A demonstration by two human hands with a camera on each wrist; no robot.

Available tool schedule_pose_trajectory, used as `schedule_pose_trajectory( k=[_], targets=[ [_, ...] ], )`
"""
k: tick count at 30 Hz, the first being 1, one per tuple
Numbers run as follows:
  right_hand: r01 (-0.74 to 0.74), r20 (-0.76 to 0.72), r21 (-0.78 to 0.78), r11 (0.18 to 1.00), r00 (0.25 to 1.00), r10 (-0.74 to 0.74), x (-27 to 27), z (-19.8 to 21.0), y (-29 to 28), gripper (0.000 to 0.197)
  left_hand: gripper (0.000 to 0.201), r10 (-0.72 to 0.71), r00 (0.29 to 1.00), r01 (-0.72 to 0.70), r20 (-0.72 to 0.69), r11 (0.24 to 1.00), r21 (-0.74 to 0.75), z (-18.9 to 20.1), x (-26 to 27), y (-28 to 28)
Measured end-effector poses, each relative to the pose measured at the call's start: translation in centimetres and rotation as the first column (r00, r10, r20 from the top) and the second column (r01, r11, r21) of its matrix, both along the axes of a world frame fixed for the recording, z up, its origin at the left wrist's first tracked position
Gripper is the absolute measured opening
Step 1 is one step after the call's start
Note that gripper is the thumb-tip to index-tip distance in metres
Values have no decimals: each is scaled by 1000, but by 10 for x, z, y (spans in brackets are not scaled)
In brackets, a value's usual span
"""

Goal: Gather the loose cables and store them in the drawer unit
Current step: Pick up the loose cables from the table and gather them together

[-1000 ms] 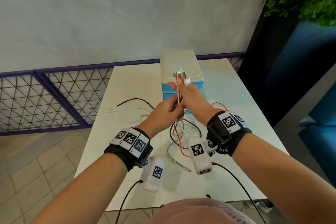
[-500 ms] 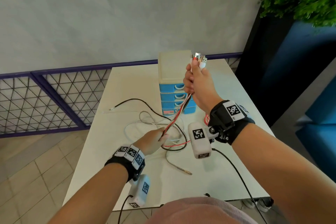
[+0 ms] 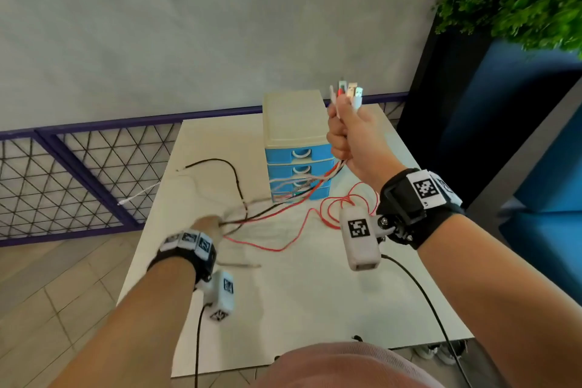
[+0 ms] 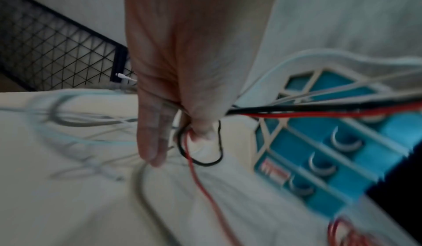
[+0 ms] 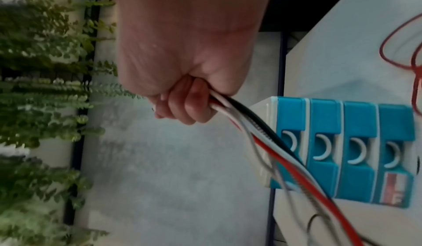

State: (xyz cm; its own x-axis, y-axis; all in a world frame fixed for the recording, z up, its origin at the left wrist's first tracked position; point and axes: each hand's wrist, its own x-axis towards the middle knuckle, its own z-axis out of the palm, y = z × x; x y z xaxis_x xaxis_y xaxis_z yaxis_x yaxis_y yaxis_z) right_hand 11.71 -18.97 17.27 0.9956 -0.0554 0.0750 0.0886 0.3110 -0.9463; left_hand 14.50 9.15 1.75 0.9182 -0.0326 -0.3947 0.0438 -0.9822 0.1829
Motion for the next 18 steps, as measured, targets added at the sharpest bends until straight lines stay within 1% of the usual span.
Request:
schedule_pose_trajectory(
  k=[2, 4, 6, 7, 8, 9, 10, 11, 12, 13, 14, 15, 16, 17, 18],
  targets=[
    [-49, -37, -176, 983, 998, 43, -2, -8, 2, 34, 18, 113, 981, -108, 157, 993, -39, 27, 27, 6],
    [-81, -87, -306, 949, 995, 57, -3, -15, 6, 34, 16, 168, 918, -137, 359, 985, -108, 61, 53, 6],
    [-92, -127, -332, 939, 991, 52, -2, -22, 10, 34, 19, 163, 830, -89, 534, 983, -162, 88, 70, 5],
    [-93, -139, -315, 944, 989, 51, -1, -25, 12, 33, 21, 132, 800, -60, 585, 988, -141, 96, 72, 4],
    [-93, -150, -288, 953, 987, 51, 0, -27, 13, 33, 25, 74, 803, -36, 592, 997, -74, 101, 72, 2],
    [-94, -164, -256, 962, 985, 53, 1, -29, 14, 33, 31, 0, 839, -4, 544, 1000, 6, 101, 70, 0],
    [-97, -176, -223, 970, 983, 58, 2, -30, 15, 33, 40, -70, 894, 47, 443, 997, 63, 96, 67, -2],
    [-101, -182, -193, 976, 981, 65, 3, -31, 15, 33, 50, -122, 950, 100, 288, 991, 89, 89, 62, -4],
    [-108, -184, -168, 980, 980, 76, 4, -32, 15, 33, 55, -178, 974, 163, 139, 980, 115, 79, 59, -6],
    [-119, -187, -148, 982, 978, 91, 4, -33, 15, 33, 53, -238, 970, 230, 53, 964, 136, 71, 56, -10],
    [-132, -193, -132, 982, 976, 106, 4, -35, 16, 32, 44, -264, 962, 254, 66, 959, 129, 67, 52, -17],
    [-146, -204, -114, 983, 972, 121, 4, -36, 18, 32, 33, -259, 953, 250, 160, 966, 74, 66, 45, -28],
    [-160, -213, -93, 983, 967, 137, 4, -38, 19, 32, 27, -211, 939, 237, 271, 969, -67, 68, 37, -41],
    [-176, -218, -71, 982, 963, 157, 4, -40, 21, 32, 29, -141, 930, 239, 339, 933, -267, 73, 26, -57],
    [-188, -215, -55, 981, 961, 172, 5, -42, 23, 32, 35, -73, 934, 240, 349, 852, -465, 81, 12, -74]
  ],
)
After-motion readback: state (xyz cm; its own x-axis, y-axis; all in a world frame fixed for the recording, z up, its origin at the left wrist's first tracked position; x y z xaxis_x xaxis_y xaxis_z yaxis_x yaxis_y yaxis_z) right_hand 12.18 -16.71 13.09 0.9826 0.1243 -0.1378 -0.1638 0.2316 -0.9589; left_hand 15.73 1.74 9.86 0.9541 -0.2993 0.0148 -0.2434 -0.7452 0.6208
